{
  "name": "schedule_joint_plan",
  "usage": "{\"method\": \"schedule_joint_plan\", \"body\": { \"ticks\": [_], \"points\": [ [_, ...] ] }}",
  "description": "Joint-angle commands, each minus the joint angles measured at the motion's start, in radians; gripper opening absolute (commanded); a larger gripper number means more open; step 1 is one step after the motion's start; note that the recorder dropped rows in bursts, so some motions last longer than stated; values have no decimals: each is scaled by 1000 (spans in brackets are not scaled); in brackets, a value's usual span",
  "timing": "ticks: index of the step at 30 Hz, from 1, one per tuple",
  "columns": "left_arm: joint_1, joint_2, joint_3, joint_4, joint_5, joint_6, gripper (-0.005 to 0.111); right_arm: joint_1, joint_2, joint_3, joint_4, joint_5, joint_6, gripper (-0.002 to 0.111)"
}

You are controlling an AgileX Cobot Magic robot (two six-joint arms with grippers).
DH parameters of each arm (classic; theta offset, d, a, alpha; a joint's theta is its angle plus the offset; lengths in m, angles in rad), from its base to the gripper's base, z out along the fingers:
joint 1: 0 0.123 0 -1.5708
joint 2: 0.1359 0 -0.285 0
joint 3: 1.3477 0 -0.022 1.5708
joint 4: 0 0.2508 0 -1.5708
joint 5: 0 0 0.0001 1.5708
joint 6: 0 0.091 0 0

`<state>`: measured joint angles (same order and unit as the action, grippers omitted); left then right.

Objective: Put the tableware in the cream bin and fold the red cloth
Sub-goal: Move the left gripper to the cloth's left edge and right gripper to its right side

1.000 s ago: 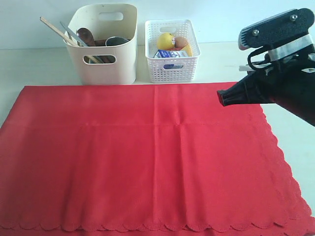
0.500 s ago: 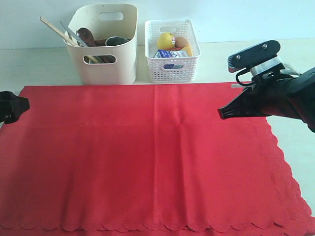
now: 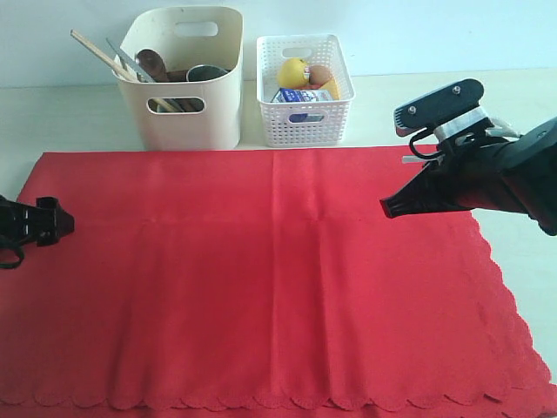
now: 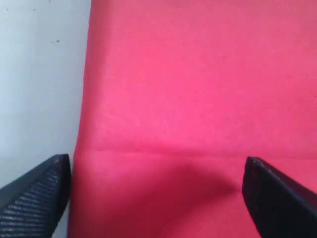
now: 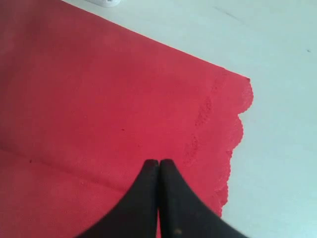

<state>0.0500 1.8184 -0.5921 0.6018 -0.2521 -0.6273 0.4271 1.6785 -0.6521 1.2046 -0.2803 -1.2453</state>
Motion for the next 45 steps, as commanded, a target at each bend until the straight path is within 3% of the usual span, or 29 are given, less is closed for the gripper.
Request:
{"method": "schedule_joint_plan", "body": {
  "ticks": [1,8,11,14,21,25,29,37,45],
  "points": [
    [23,18,-24,-4,45,15,89,-5,3,-7,-11,5,-9,0],
    [31,20,-24,-2,45,15,89,-5,3,-7,-11,5,-7,0],
    [29,20,-17,-2,36,15,83,-5,3,-7,-11,5,-7,0],
    [25,20,8,-2,-25,15,65,-5,3,-7,-11,5,-7,0],
    [18,20,22,0,-43,15,0,-5,3,-7,-11,3,-7,0],
    [22,20,18,0,-23,22,0,-5,9,-7,-11,13,-7,0],
    [41,20,-27,2,91,22,0,-5,32,-16,-39,120,-10,0],
    [80,20,-114,23,192,134,0,-3,164,-144,-100,572,-10,0],
    [81,15,-121,23,195,155,0,-3,285,-194,-109,597,-10,0]
  ]
}}
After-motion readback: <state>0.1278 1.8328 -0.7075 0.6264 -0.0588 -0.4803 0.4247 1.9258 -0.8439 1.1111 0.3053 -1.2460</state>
